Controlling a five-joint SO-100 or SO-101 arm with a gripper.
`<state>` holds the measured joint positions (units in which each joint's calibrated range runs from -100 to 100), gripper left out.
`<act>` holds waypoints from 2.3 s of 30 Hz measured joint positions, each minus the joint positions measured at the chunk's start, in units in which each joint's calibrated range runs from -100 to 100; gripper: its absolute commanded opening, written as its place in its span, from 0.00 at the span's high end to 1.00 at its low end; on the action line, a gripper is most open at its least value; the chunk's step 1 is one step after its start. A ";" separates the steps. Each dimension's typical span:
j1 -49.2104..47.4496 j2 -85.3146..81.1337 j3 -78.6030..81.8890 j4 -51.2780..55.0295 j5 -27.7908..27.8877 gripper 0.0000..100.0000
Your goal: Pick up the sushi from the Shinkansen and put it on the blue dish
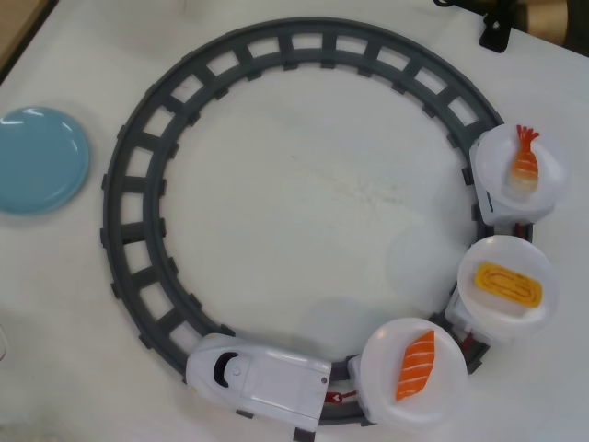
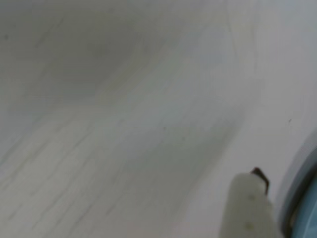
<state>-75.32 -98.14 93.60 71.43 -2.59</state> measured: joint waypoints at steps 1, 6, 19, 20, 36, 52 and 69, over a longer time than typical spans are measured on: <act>0.00 0.00 0.00 0.00 0.00 0.83; 0.00 0.00 0.00 0.00 0.00 0.83; 0.00 0.00 0.00 -0.08 0.00 0.83; 0.00 0.00 0.00 -0.08 0.00 0.83; 2.62 0.51 -3.57 -1.01 0.31 0.83; 50.43 35.85 -48.95 -22.61 11.54 0.83; 81.16 82.08 -91.49 -4.54 29.44 0.82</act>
<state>5.84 -16.07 2.10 66.89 26.85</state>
